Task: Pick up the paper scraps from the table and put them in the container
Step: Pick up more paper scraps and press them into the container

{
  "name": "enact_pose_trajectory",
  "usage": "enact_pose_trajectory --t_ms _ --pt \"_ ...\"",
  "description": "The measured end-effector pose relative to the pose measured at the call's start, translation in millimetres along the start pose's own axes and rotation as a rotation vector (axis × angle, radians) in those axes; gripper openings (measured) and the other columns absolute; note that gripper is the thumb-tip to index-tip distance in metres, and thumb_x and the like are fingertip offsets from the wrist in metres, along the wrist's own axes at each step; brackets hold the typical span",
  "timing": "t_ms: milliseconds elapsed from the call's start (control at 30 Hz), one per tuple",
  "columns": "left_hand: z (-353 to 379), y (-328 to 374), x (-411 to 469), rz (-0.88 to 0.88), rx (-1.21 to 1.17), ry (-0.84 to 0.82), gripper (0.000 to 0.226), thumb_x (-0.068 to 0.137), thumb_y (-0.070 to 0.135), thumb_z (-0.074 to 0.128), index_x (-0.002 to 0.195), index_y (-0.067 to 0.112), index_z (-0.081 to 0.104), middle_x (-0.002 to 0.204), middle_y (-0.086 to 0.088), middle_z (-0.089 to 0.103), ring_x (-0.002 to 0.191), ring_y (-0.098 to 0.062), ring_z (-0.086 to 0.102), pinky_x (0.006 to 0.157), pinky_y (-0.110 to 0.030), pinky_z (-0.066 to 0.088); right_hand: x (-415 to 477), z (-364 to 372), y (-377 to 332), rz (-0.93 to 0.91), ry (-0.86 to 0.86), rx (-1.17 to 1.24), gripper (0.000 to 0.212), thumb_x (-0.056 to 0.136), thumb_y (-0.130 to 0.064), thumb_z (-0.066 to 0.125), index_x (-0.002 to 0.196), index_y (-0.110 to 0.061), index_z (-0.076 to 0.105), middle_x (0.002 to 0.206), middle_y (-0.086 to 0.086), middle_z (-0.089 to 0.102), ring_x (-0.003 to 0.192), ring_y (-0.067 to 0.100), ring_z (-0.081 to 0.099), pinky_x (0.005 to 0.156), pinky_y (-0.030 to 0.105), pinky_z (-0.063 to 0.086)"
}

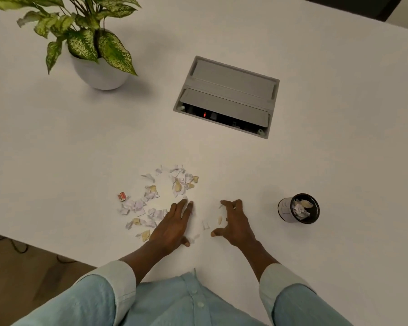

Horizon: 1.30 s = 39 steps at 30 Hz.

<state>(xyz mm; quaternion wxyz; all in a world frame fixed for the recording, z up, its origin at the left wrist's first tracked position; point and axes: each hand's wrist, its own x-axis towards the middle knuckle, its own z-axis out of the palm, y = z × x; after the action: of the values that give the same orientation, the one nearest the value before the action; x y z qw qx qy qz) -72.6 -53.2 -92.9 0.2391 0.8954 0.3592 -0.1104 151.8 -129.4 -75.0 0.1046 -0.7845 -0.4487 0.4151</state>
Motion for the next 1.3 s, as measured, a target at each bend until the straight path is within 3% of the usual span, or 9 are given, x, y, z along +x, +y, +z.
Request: enact_pose_trajectory --t_ms 133,267,433,533,667,833,967,1067,1300 --pt "-4.3 0.2 9.6 -0.001 -0.057 -0.013 0.096 0.080 0.030 0.086 0.156 0.009 0.030 0.160 -0.017 0.028 0.143 -0.033 0.036 0.106 -0.036 0.050 10.1 8.5 -17.3 -0.056 -0.031 -0.067 0.100 0.054 -0.047 0.099 0.136 -0.022 0.046 0.130 0.000 0.037 0.106 0.019 0.057 0.095 0.035 0.057" --pt "-8.4 7.5 16.9 -0.010 -0.140 0.016 0.056 0.087 0.016 0.077 0.137 0.010 0.054 0.139 -0.013 0.047 0.122 -0.029 0.049 0.089 -0.033 0.055 14.1 18.2 -27.1 -0.094 -0.061 -0.131 0.081 0.058 -0.050 0.097 0.121 -0.023 0.053 0.124 -0.002 0.043 0.105 0.016 0.054 0.090 0.035 0.056" --pt "-5.6 17.1 18.9 0.001 -0.113 0.082 0.023 0.089 0.005 0.071 0.112 0.011 0.067 0.114 -0.009 0.061 0.099 -0.024 0.055 0.073 -0.032 0.050 14.8 29.5 -25.8 -0.151 -0.050 -0.151 0.030 0.081 -0.029 0.086 0.102 -0.019 0.068 0.114 0.000 0.054 0.102 0.020 0.058 0.085 0.030 0.053" --pt "-6.4 17.5 21.5 0.004 -0.121 0.103 0.016 0.093 0.003 0.064 0.106 0.010 0.069 0.111 -0.010 0.062 0.098 -0.025 0.055 0.075 -0.033 0.051 11.8 37.7 -26.1 -0.184 0.003 -0.186 0.009 0.093 -0.020 0.072 0.102 -0.017 0.074 0.110 0.002 0.062 0.105 0.020 0.059 0.085 0.027 0.048" --pt "-9.9 18.0 23.8 -0.020 -0.185 0.128 0.017 0.097 0.001 0.057 0.105 0.006 0.071 0.111 -0.012 0.064 0.098 -0.027 0.057 0.080 -0.036 0.051 7.6 45.3 -29.9 -0.147 0.062 -0.164 0.017 0.095 -0.012 0.066 0.107 -0.016 0.078 0.109 0.004 0.069 0.100 0.021 0.063 0.089 0.030 0.053" --pt "-17.1 24.3 28.4 -0.156 -0.374 0.175 0.010 0.090 -0.002 0.065 0.092 0.003 0.074 0.097 -0.012 0.065 0.087 -0.027 0.062 0.075 -0.041 0.054 1.7 35.7 -24.3 0.048 0.149 0.052 0.010 0.082 -0.010 0.080 0.088 -0.017 0.083 0.095 -0.001 0.076 0.081 0.014 0.071 0.083 0.031 0.060" --pt "-29.9 38.5 39.0 -0.252 -0.532 0.273 0.008 0.086 -0.001 0.073 0.086 0.007 0.075 0.090 -0.004 0.066 0.073 -0.017 0.063 0.069 -0.039 0.058 -11.8 10.8 -11.4 0.184 0.225 0.314 0.013 0.075 -0.006 0.084 0.078 -0.019 0.083 0.081 -0.005 0.079 0.072 0.010 0.073 0.079 0.036 0.063" --pt "-45.5 63.1 53.0 -0.219 -0.625 0.329 0.011 0.083 -0.001 0.076 0.084 0.010 0.076 0.087 -0.002 0.068 0.069 -0.013 0.065 0.066 -0.037 0.059 -27.3 -17.1 -2.9 0.269 0.299 0.562 0.017 0.072 -0.003 0.086 0.076 -0.019 0.082 0.073 -0.003 0.080 0.071 0.013 0.077 0.080 0.041 0.066" --pt "-86.4 161.6 92.5 0.002 -0.759 0.331 0.007 0.084 0.010 0.081 0.084 0.013 0.075 0.088 -0.001 0.071 0.071 -0.011 0.067 0.064 -0.027 0.057 -65.6 -92.9 16.3 0.299 0.589 0.910 0.020 0.076 -0.001 0.086 0.077 -0.021 0.081 0.077 0.001 0.081 0.074 0.018 0.079 0.076 0.028 0.063"
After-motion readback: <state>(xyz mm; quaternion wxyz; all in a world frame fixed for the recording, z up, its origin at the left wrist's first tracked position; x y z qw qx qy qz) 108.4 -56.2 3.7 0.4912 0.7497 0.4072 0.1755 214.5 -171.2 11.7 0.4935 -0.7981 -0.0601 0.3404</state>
